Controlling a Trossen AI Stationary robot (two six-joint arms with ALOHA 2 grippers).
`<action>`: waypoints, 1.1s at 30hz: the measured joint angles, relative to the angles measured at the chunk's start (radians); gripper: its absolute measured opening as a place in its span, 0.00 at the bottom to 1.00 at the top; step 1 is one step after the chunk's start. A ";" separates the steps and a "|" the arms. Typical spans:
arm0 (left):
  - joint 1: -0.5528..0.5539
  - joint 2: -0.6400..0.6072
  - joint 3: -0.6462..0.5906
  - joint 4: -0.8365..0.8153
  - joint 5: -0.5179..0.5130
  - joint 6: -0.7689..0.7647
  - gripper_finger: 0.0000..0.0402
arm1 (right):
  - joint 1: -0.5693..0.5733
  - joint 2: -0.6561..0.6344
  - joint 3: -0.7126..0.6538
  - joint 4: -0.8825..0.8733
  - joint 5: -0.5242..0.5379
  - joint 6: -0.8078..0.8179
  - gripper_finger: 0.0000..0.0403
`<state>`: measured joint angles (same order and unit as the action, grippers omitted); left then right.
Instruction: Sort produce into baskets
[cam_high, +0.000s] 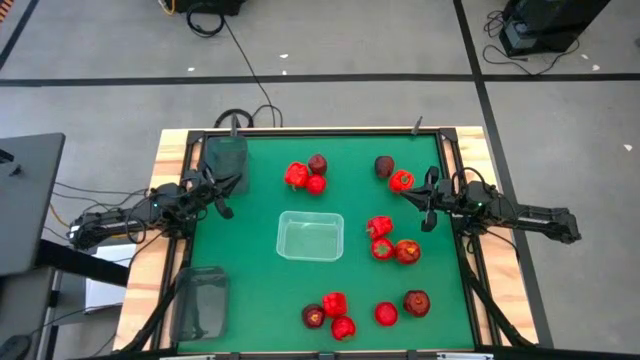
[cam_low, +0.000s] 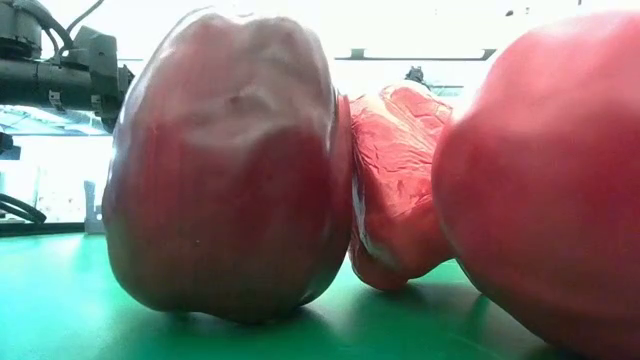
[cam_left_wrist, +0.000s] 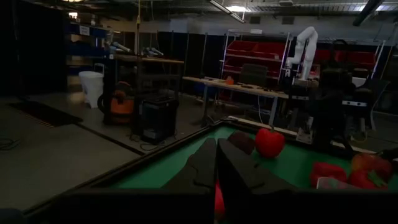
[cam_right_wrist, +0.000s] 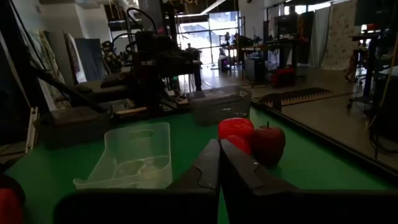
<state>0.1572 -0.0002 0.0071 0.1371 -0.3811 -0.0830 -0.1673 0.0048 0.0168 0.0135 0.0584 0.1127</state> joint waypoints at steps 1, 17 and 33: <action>0.000 0.000 0.000 0.000 0.000 0.000 0.05 | 0.000 0.000 0.000 0.000 0.000 0.000 0.05; 0.000 0.000 0.000 0.000 0.000 0.000 0.05 | 0.000 0.000 0.000 0.000 0.000 0.000 0.05; 0.000 0.000 0.000 0.030 0.000 -0.080 0.05 | 0.000 0.000 0.000 0.005 0.001 0.000 0.05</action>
<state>0.1571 -0.0002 0.0071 0.1671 -0.3809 -0.1634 -0.1672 0.0048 0.0170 0.0189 0.0592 0.1127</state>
